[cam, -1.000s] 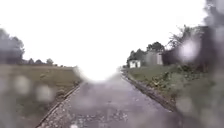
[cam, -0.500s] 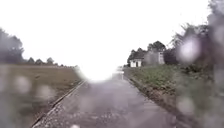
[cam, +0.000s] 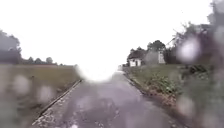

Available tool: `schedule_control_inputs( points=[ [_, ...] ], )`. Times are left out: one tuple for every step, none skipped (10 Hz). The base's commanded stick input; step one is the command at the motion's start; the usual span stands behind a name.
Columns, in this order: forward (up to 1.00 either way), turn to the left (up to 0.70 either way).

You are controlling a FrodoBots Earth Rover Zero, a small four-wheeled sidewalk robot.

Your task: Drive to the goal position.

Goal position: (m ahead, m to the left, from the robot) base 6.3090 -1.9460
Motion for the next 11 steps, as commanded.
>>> schedule_control_inputs(
  points=[
    [0.85,0.0],
    [0.85,0.0],
    [0.85,0.0],
    [0.85,0.0],
    [0.85,0.0],
    [0.85,0.0],
    [0.85,0.0],
    [0.85,0.0],
    [0.85,0.0],
    [0.85,0.0],
    [0.85,0.0]
  ],
)
